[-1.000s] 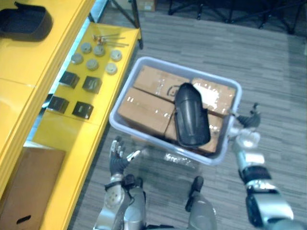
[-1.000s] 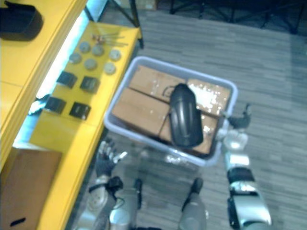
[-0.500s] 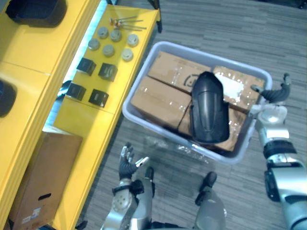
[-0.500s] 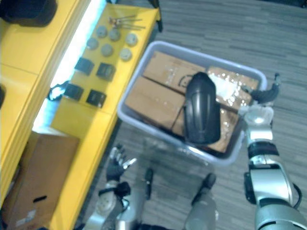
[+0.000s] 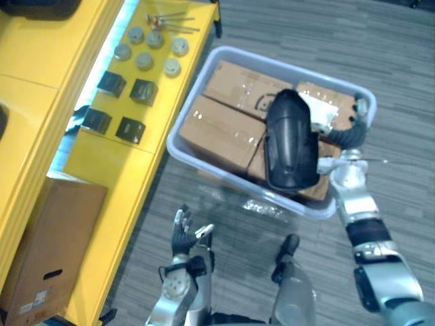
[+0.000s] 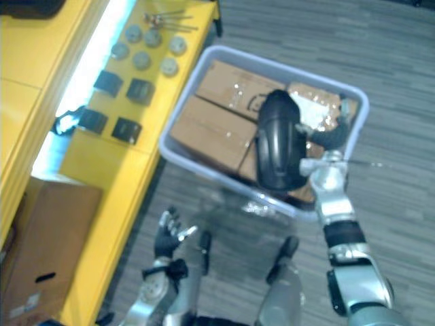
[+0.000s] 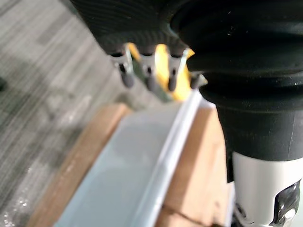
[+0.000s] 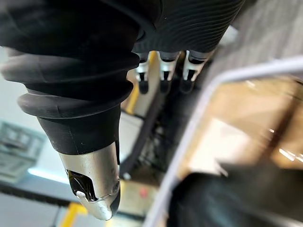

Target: Walk over and take plastic housings, then place them on the shelf

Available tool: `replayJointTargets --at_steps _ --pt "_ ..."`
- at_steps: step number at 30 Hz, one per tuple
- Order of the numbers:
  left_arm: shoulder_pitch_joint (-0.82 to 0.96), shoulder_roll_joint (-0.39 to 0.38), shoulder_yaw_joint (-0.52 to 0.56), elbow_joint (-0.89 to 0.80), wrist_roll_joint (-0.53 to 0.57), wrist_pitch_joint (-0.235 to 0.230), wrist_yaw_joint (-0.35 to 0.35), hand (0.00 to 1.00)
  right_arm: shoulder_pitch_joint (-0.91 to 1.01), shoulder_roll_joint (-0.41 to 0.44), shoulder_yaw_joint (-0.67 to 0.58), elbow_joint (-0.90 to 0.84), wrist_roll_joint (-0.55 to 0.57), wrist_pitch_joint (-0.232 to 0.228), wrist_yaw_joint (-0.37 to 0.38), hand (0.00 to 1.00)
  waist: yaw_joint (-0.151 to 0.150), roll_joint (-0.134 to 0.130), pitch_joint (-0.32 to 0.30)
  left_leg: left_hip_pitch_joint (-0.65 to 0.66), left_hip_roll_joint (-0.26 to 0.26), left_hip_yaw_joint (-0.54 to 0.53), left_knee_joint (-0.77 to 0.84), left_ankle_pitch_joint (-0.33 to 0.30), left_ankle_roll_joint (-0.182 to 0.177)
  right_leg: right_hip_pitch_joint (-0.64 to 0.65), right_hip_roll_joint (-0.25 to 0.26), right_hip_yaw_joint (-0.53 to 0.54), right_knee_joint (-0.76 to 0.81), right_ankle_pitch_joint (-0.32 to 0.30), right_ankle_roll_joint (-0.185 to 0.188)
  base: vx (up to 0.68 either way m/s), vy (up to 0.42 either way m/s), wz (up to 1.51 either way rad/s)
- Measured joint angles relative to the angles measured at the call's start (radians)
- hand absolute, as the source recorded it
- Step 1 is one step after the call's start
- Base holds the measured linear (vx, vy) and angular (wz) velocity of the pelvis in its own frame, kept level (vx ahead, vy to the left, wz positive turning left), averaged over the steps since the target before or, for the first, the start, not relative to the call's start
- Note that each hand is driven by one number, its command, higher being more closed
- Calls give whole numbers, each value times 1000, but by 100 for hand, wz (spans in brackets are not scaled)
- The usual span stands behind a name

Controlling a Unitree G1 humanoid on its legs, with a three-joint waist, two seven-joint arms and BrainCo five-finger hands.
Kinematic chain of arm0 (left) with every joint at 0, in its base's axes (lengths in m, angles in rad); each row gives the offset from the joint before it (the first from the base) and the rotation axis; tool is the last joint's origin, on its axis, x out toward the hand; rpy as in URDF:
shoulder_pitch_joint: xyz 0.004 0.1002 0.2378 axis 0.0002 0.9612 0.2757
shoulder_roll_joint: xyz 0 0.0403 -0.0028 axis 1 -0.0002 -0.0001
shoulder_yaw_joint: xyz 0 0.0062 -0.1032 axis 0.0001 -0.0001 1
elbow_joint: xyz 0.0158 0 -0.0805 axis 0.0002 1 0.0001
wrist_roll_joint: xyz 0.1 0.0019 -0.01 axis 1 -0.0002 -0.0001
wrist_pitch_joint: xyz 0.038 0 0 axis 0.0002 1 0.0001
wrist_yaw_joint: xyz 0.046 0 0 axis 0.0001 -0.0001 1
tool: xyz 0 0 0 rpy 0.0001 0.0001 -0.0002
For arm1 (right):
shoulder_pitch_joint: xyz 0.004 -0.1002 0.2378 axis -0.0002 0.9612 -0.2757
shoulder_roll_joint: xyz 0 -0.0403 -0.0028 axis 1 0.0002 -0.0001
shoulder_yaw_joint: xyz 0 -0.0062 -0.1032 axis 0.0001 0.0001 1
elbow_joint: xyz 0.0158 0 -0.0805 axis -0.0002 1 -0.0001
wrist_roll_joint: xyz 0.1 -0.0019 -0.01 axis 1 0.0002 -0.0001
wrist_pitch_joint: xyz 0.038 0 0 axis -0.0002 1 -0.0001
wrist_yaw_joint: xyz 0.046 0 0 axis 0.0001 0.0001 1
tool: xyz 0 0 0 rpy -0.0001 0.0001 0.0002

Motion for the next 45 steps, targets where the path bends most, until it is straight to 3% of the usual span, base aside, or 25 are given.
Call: replayJointTargets --at_steps 5,12,19,20,24,31,41,45 --pt "-9 0 -2 18 2 0 13 0 -2 7 17 3 -2 14 0 0 -5 0 0 -3 -1 5 0 2 -2 -7 -1 3 -3 4 0 34 29 -3" --pt "-16 -2 -12 55 2 0 40 0 -72 1 24 156 -20 67 -57 0 -8 0 0 -21 -9 4 -17 21 0 -30 -10 0 -1 6 -2 -3 6 2" --pt "-20 -19 -31 56 1 1 43 0 -113 -32 23 248 -10 123 -26 0 -8 3 -2 -32 -10 2 -17 25 -2 -38 -10 -1 1 10 -4 -19 7 1" --pt "-26 -20 -39 57 1 2 43 0 -121 -46 22 275 3 143 3 100 -7 5 -2 -38 -11 1 -16 26 0 -42 -11 -3 1 11 -4 -28 20 5" --pt "-36 -21 -42 59 -1 3 43 0 -144 -65 22 336 2 167 76 100 -6 13 0 -38 -13 0 -13 26 0 -42 -13 -3 4 11 -4 -7 15 1" --pt "-48 -26 -43 70 -3 1 41 0 -265 -212 83 513 -22 175 169 100 6 82 -6 -50 -27 -18 -9 35 8 -38 -29 -25 12 11 -3 -26 34 9" --pt "-47 -26 -83 92 -33 -8 27 0 -318 -246 162 617 -89 186 192 100 34 109 -24 -55 -28 -35 -24 57 4 -36 -30 -46 12 13 -5 -5 2 5" --pt "-47 -26 -88 90 -70 -34 -4 0 -342 -245 215 627 -130 160 208 100 35 126 -37 -51 -29 -35 -43 75 3 -36 -31 -51 12 15 -8 -13 15 5"
